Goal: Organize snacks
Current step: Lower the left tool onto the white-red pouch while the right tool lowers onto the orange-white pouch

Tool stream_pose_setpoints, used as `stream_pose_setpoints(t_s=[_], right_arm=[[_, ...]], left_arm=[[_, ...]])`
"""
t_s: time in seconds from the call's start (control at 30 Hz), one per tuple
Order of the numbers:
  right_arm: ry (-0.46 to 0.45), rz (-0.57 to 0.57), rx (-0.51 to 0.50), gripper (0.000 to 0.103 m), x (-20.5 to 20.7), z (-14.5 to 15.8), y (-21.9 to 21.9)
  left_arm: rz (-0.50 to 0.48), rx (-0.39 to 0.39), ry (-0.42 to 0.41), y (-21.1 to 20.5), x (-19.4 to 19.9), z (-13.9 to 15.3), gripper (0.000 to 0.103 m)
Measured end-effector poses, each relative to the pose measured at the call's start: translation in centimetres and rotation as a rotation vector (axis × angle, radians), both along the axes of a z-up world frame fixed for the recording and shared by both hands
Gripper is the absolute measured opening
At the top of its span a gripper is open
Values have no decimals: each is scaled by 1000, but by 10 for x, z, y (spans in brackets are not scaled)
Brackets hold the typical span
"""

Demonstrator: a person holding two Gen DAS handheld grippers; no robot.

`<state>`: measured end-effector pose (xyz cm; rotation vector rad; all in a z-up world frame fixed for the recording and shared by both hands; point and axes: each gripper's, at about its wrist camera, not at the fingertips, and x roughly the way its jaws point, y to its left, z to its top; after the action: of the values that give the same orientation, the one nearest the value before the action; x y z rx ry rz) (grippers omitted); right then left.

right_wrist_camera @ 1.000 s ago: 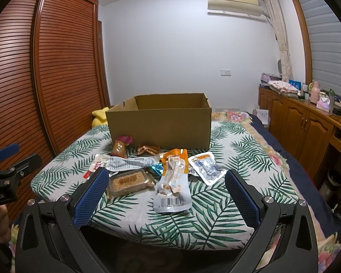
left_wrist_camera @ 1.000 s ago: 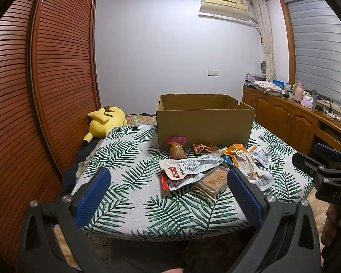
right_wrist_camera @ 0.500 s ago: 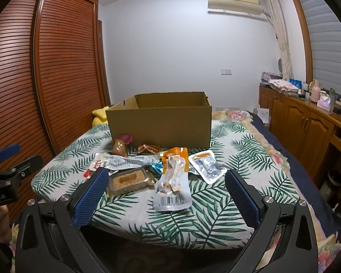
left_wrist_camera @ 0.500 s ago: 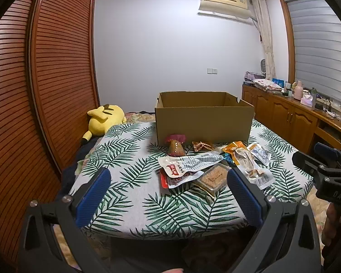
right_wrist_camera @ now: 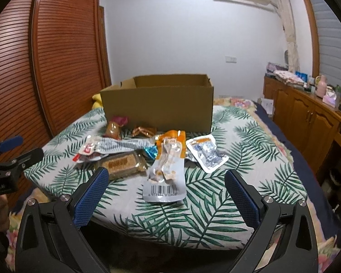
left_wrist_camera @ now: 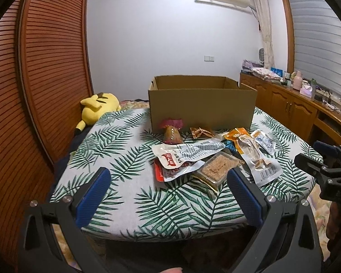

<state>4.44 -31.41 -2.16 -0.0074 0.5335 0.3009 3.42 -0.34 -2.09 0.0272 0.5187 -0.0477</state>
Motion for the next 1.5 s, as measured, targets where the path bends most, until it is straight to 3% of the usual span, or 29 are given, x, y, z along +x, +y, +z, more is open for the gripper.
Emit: stream_pose_setpoints(t_s=[0.2, 0.47, 0.57, 0.83, 1.1, 1.3, 1.4, 1.47, 1.5], right_arm=[[53, 37, -38, 97, 22, -13, -7], [162, 128, 5, 74, 66, -25, -15], [206, 167, 20, 70, 82, -30, -11], [282, 213, -8, 70, 110, -48, 8], [327, 213, -28, 72, 128, -60, 12], [359, 233, -29, 72, 138, -67, 15], [365, 237, -33, 73, 140, -69, 16], [366, 240, -38, 73, 140, -69, 17], [365, 241, -41, 73, 140, -69, 18]], left_arm=[[-56, -13, 52, -8, 27, -11, 103], [-161, 1, 131, -22, 56, -22, 100], [-190, -4, 159, -23, 67, -25, 99], [-233, 32, 199, -16, 93, -28, 99], [-319, 121, 245, -19, 127, -30, 98], [-411, 158, 296, -27, 153, -30, 89], [-470, 156, 329, -31, 165, -28, 75], [-500, 165, 349, -35, 172, -30, 72], [-526, 178, 366, -37, 177, -32, 64]])
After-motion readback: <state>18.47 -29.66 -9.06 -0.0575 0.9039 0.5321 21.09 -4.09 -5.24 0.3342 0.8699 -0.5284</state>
